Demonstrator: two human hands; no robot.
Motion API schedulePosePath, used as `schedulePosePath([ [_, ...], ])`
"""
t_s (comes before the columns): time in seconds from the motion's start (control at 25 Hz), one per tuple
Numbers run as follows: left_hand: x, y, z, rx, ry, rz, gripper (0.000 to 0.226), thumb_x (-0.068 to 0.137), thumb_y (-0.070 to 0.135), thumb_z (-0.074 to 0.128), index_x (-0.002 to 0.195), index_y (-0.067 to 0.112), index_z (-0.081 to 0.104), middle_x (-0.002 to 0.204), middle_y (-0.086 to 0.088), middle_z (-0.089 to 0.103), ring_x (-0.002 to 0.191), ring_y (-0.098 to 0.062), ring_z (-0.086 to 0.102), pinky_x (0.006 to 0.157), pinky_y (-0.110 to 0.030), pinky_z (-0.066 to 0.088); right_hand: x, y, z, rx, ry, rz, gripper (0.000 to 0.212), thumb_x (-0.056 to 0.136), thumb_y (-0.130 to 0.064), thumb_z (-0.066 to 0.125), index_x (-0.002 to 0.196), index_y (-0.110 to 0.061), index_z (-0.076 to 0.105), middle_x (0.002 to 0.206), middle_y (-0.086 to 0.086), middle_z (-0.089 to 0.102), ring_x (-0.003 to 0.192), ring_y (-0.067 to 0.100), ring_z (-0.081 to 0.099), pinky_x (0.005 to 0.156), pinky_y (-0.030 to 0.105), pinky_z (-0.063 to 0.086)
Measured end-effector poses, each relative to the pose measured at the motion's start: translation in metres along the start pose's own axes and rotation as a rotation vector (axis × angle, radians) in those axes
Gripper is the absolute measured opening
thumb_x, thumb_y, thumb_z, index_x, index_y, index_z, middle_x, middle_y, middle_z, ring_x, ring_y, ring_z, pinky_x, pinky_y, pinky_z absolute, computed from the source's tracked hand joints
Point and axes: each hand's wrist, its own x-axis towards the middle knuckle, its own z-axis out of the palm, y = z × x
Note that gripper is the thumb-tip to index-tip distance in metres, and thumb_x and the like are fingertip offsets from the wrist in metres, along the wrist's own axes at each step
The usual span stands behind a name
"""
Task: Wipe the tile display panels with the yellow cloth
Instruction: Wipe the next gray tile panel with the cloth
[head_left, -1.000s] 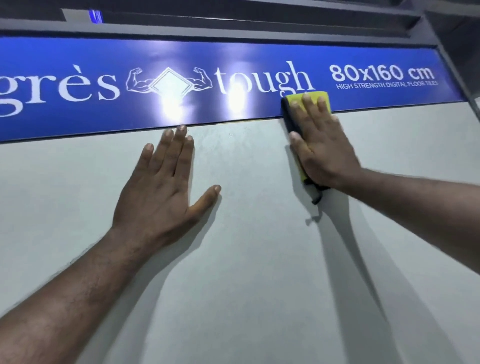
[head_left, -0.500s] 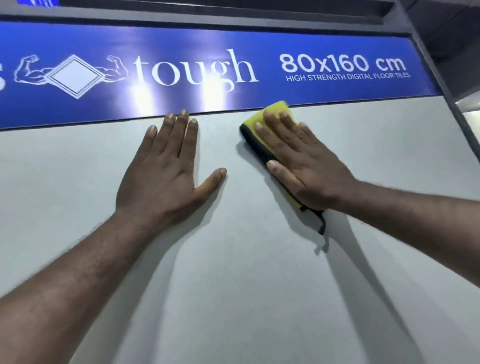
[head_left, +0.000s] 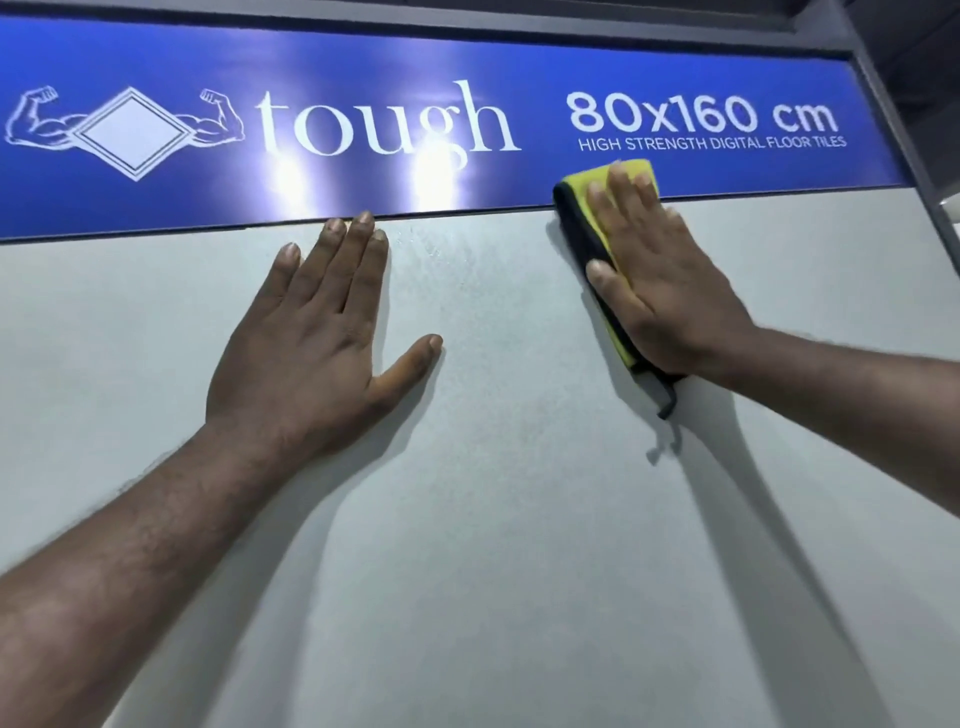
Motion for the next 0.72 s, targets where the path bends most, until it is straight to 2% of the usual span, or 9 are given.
schedulePosePath([
  [0.08, -0.001, 0.000, 0.000, 0.000, 0.000, 0.000, 0.100, 0.103, 0.079, 0.015, 0.174, 0.008, 0.010, 0.182, -0.006, 0.006, 0.168, -0.020, 0.007, 0.137, -0.045, 0.005, 0.016, -0.014, 0.002, 0.041, 0.019, 0.095, 0.068, 0.111, -0.050, 0.023, 0.171, -0.029, -0.002, 0.178, -0.007, -0.013, 0.162, 0.011, -0.017, 0.133, 0.044, -0.001],
  [0.2, 0.000, -0.002, 0.000, -0.011, 0.009, 0.017, 0.099, 0.104, 0.077, 0.016, 0.174, 0.007, 0.011, 0.182, -0.008, 0.008, 0.168, -0.022, 0.008, 0.137, -0.045, 0.005, -0.019, -0.032, 0.009, -0.036, -0.007, -0.116, 0.066, 0.112, -0.046, 0.029, 0.171, -0.027, 0.005, 0.178, -0.009, -0.008, 0.164, 0.013, -0.011, 0.133, 0.041, 0.002],
  [0.28, -0.001, -0.002, 0.000, -0.014, 0.011, 0.031, 0.098, 0.105, 0.076, 0.017, 0.173, 0.006, 0.012, 0.182, -0.009, 0.009, 0.168, -0.023, 0.009, 0.137, -0.046, 0.005, -0.049, -0.014, 0.007, -0.057, -0.033, -0.143, 0.067, 0.112, -0.045, 0.031, 0.171, -0.027, 0.006, 0.178, -0.008, -0.006, 0.164, 0.013, -0.009, 0.133, 0.040, 0.003],
  [0.4, -0.003, -0.001, 0.001, -0.015, -0.007, 0.014, 0.099, 0.104, 0.077, 0.016, 0.173, 0.007, 0.011, 0.182, -0.008, 0.007, 0.168, -0.022, 0.006, 0.137, -0.046, 0.003, -0.020, 0.009, -0.004, 0.020, -0.002, 0.134, 0.068, 0.111, -0.049, 0.027, 0.171, -0.030, 0.002, 0.178, -0.009, -0.009, 0.163, 0.011, -0.013, 0.133, 0.045, 0.003],
  [0.48, 0.000, 0.002, -0.004, -0.031, -0.034, -0.006, 0.100, 0.103, 0.079, 0.014, 0.174, 0.008, 0.010, 0.182, -0.006, 0.004, 0.169, -0.020, 0.004, 0.136, -0.044, -0.001, 0.004, 0.006, -0.004, 0.074, 0.011, 0.212, 0.067, 0.111, -0.049, 0.026, 0.171, -0.030, 0.002, 0.178, -0.008, -0.008, 0.163, 0.013, -0.013, 0.133, 0.046, 0.001],
  [0.64, 0.002, 0.024, -0.010, -0.063, -0.079, -0.036, 0.101, 0.101, 0.080, 0.011, 0.174, 0.011, 0.007, 0.183, -0.002, -0.003, 0.168, -0.017, -0.003, 0.136, -0.043, -0.004, -0.032, 0.012, 0.004, -0.029, -0.019, -0.133, 0.065, 0.112, -0.046, 0.029, 0.171, -0.028, 0.008, 0.178, -0.011, -0.005, 0.164, 0.011, -0.009, 0.132, 0.037, 0.000],
  [0.68, 0.004, 0.033, -0.008, -0.057, -0.084, -0.016, 0.101, 0.101, 0.080, 0.011, 0.174, 0.010, 0.007, 0.183, -0.002, -0.003, 0.168, -0.017, -0.003, 0.136, -0.042, -0.003, -0.032, 0.027, 0.000, -0.036, -0.012, -0.151, 0.065, 0.112, -0.046, 0.029, 0.171, -0.029, 0.008, 0.178, -0.011, -0.004, 0.164, 0.010, -0.008, 0.133, 0.038, 0.002],
  [0.72, 0.009, 0.043, -0.006, -0.053, -0.088, 0.008, 0.101, 0.101, 0.080, 0.012, 0.174, 0.010, 0.007, 0.182, -0.002, -0.004, 0.168, -0.017, -0.003, 0.136, -0.042, -0.003, -0.024, 0.041, -0.005, -0.035, -0.004, -0.094, 0.065, 0.111, -0.047, 0.028, 0.171, -0.030, 0.008, 0.178, -0.010, -0.004, 0.164, 0.010, -0.009, 0.133, 0.041, 0.003],
])
